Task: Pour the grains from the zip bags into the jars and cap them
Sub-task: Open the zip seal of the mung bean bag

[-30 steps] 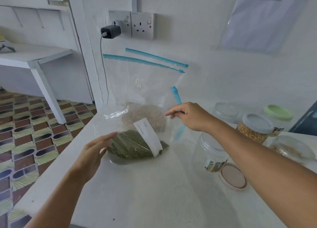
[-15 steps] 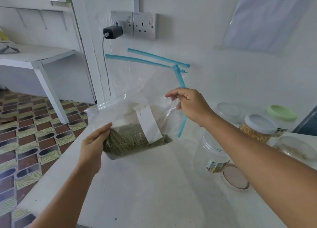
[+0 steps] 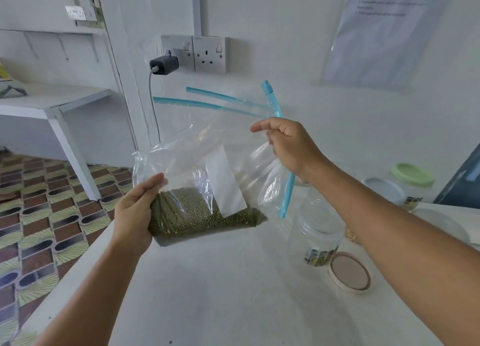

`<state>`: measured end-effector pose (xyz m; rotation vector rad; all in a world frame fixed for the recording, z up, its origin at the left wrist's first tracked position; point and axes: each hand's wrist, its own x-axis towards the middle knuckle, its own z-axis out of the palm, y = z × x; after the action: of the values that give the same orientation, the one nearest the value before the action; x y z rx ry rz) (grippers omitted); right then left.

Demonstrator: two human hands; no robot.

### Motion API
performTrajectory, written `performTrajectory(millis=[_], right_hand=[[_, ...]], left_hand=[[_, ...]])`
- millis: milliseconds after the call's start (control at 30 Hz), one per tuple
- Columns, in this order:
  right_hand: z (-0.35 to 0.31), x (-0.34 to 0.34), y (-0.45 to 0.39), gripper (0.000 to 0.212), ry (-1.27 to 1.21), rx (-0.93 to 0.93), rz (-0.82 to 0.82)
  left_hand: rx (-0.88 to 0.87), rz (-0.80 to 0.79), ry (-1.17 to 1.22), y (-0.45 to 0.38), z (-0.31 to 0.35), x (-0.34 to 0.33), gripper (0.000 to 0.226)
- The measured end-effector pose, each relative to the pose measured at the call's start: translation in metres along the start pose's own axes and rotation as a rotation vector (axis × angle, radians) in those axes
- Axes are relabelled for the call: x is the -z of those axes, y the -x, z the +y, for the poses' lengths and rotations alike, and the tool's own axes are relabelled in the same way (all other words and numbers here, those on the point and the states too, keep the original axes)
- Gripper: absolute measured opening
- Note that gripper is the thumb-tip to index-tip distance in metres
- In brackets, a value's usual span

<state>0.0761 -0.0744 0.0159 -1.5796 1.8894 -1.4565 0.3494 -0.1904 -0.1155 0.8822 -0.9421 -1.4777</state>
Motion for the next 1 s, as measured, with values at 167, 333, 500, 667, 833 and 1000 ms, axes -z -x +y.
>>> performTrajectory(millis=[167, 333, 500, 667, 833, 1000], right_hand=[[-0.019, 0.029, 0.008, 0.045, 0.12, 0.019, -0.093], [-0.016, 0.055, 0.011, 0.067, 0.257, 0.052, -0.216], [-0.014, 0.071, 0.016, 0.059, 0.227, 0.06, -0.19], [-0.008, 0.09, 0.02, 0.056, 0.172, 0.033, -0.098], [0.003, 0.099, 0.034, 0.051, 0.09, 0.044, 0.011], [0.012, 0.101, 0.042, 0.044, -0.006, 0.031, 0.097]], left_hand=[[0.026, -0.027, 0.045, -0.002, 0.014, -0.017, 0.022], [0.045, -0.06, 0.055, 0.0, 0.02, -0.032, 0.021], [0.051, -0.067, 0.066, 0.005, 0.025, -0.047, 0.021], [-0.019, -0.108, 0.026, 0.006, 0.04, -0.066, 0.022], [-0.083, -0.163, -0.037, 0.005, 0.053, -0.082, 0.024], [-0.137, -0.178, -0.1, 0.008, 0.062, -0.093, 0.024]])
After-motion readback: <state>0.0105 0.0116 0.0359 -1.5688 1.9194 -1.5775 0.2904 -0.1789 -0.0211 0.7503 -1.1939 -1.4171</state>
